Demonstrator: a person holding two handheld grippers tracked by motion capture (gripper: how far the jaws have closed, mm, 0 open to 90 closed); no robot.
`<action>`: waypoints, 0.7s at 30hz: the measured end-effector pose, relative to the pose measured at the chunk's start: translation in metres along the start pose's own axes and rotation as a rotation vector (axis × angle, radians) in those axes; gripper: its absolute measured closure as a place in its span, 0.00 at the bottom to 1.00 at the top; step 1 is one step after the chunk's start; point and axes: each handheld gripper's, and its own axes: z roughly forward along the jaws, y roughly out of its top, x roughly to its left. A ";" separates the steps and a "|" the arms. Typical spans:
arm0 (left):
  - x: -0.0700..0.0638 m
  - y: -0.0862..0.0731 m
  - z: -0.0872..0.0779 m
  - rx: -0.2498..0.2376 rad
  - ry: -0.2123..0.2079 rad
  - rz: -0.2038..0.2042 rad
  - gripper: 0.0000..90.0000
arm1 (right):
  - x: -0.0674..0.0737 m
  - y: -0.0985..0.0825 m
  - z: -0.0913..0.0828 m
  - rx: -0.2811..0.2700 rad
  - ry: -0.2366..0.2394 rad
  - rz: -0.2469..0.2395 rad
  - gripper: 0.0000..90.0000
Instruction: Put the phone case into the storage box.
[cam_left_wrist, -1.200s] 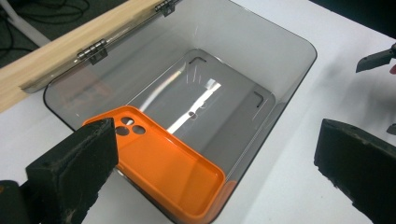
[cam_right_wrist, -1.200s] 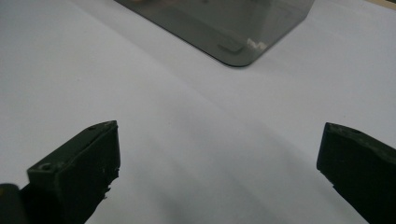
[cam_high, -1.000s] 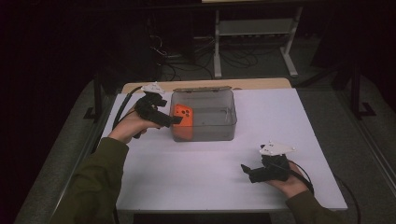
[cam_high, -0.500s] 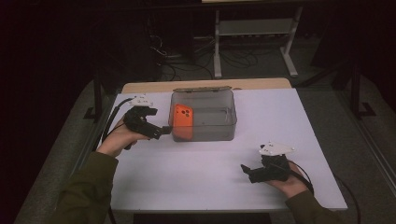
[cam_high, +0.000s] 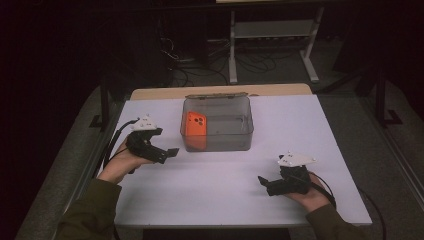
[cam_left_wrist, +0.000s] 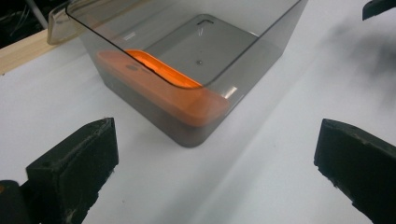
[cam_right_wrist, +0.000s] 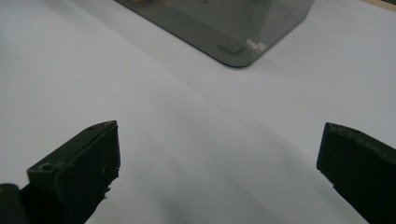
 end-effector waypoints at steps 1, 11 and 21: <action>-0.001 -0.002 -0.001 -0.003 0.004 0.000 0.00 | 0.000 0.000 0.000 -0.003 0.001 -0.001 0.00; -0.015 -0.029 -0.002 -0.019 0.024 0.018 0.00 | -0.001 0.000 0.000 -0.005 0.002 0.006 0.00; -0.025 -0.052 0.001 -0.037 0.023 0.010 0.00 | -0.001 0.000 -0.001 -0.005 0.002 0.007 0.00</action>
